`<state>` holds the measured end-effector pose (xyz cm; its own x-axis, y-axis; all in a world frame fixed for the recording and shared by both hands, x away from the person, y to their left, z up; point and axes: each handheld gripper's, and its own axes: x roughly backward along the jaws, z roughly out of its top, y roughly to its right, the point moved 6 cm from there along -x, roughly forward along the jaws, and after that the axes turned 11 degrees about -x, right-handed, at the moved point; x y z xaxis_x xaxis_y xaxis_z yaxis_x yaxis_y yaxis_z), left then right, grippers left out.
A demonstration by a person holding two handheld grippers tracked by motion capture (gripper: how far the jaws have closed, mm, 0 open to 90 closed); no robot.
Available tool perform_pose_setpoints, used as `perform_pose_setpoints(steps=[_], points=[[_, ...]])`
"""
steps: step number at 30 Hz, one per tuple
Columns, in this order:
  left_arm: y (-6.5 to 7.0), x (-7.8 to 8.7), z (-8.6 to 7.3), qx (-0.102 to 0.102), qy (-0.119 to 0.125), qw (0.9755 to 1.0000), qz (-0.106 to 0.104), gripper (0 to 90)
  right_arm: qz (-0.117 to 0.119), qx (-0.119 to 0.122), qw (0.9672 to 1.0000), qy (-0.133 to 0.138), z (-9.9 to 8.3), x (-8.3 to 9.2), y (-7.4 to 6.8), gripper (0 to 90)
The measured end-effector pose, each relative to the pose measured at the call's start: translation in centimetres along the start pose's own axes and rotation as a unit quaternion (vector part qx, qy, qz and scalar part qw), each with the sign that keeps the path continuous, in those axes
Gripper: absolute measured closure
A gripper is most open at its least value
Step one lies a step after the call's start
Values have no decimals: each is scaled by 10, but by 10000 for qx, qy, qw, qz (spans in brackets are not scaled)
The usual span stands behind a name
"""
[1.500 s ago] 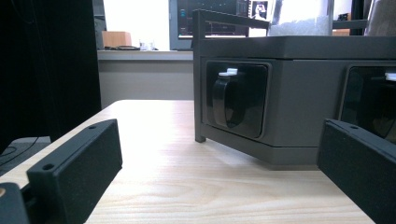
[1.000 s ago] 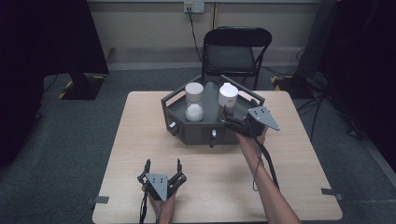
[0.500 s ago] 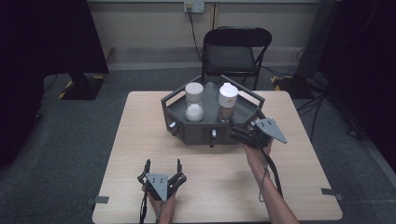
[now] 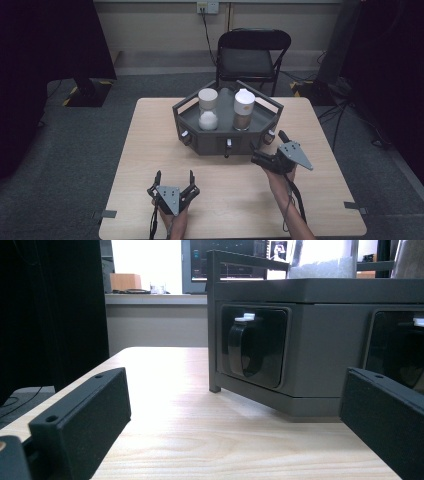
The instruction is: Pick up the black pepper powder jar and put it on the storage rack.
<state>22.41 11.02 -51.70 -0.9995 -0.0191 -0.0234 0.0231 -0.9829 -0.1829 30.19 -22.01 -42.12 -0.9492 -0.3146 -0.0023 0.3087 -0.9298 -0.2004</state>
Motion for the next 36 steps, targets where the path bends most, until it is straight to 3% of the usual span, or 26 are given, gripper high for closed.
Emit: perform_pose_setpoints(steps=[16, 36], points=[[1, 0, 0, 6, -2, 10000, 28, 0, 62, 186, 9998, 29, -27, 38, -1, 0], [0, 2, 0, 5, -1, 10000, 39, 0, -264, -103, 9996, 44, -52, 69, 15, 0]])
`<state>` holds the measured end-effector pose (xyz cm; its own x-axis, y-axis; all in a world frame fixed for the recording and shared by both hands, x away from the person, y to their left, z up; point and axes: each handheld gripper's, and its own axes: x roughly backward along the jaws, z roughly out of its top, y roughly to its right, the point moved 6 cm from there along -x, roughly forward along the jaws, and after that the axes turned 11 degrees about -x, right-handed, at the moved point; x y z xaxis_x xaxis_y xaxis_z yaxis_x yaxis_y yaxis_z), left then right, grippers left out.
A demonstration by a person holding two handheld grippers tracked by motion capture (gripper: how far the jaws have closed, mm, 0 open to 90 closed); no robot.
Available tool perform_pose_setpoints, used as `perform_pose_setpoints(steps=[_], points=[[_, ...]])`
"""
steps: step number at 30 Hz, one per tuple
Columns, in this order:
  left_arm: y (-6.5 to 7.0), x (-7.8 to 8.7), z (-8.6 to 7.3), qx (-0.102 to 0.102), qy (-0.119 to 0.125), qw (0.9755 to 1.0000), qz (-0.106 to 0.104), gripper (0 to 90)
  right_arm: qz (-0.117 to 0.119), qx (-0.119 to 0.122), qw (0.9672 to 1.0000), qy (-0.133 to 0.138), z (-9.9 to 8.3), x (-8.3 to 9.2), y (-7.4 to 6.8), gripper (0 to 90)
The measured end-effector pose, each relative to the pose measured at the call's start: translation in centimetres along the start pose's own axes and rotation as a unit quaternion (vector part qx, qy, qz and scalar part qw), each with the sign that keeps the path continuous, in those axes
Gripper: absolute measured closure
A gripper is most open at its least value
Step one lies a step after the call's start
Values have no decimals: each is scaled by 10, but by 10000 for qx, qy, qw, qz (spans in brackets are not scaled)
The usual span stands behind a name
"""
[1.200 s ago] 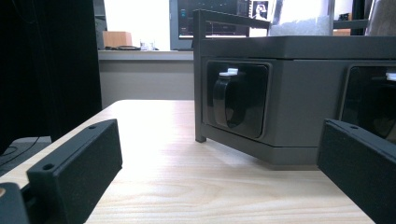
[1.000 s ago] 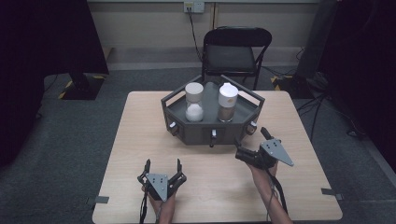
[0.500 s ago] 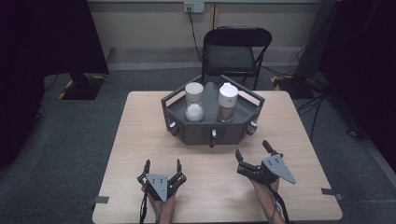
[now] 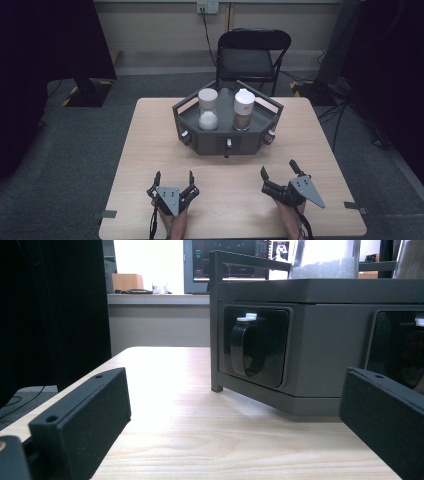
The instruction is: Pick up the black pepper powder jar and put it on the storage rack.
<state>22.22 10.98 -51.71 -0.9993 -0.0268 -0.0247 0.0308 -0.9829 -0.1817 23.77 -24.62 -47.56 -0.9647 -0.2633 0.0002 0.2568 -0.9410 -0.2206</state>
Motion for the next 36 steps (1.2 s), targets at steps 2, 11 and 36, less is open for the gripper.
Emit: perform_pose_setpoints(steps=[2, 11, 36], points=[[0, 0, 0, 0, -1, 10000, 0, 0, -38, -26, 10000, -10, -2, 2, 2, 0], [0, 0, 0, -1, -2, 10000, 6, 0, -191, 78, 9998, -46, -13, 10, 3, 0], [0, 0, 0, 1, -1, 10000, 12, 0, -400, 334, 9986, 63, -35, 20, -1, 0]])
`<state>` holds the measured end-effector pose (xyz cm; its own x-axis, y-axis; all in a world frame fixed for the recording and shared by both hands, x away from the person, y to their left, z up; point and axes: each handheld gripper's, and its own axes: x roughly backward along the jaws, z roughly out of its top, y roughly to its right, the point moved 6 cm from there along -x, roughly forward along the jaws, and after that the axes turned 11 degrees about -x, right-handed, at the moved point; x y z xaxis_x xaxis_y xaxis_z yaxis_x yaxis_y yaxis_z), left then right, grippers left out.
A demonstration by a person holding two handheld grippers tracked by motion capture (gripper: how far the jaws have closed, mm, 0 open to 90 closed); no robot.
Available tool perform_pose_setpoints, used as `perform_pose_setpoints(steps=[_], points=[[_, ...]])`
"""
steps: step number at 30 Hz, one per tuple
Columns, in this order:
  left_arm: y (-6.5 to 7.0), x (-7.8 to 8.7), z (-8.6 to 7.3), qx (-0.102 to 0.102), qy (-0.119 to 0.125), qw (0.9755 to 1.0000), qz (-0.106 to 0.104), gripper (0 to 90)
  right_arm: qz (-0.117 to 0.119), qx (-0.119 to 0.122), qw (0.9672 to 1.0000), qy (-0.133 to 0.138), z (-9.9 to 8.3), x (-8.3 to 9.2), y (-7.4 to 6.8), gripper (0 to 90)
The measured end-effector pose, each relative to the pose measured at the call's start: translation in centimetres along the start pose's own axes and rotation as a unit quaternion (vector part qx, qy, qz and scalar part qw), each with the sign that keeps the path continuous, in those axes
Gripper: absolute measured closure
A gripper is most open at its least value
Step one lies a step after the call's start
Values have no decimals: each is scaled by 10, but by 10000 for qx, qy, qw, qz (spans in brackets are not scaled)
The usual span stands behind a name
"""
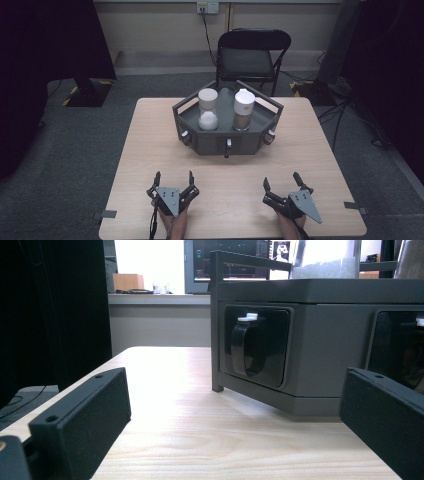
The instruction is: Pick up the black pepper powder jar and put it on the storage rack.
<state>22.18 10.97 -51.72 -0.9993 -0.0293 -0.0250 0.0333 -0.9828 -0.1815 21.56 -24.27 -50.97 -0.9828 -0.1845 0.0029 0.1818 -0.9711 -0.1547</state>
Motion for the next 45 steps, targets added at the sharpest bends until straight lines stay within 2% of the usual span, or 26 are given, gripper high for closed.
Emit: perform_pose_setpoints(steps=[2, 6, 45], points=[[0, 0, 0, 1, 1, 10000, 1, 0, -27, 55, 10000, 3, 0, 0, -2, 0], [0, 0, 0, 0, -1, 10000, 5, 0, -71, -123, 9999, 90, -2, 2, 0, 0], [1, 0, 0, -1, -6, 10000, 24, 0, -18, -109, 9998, 160, -4, 3, 1, 0]])
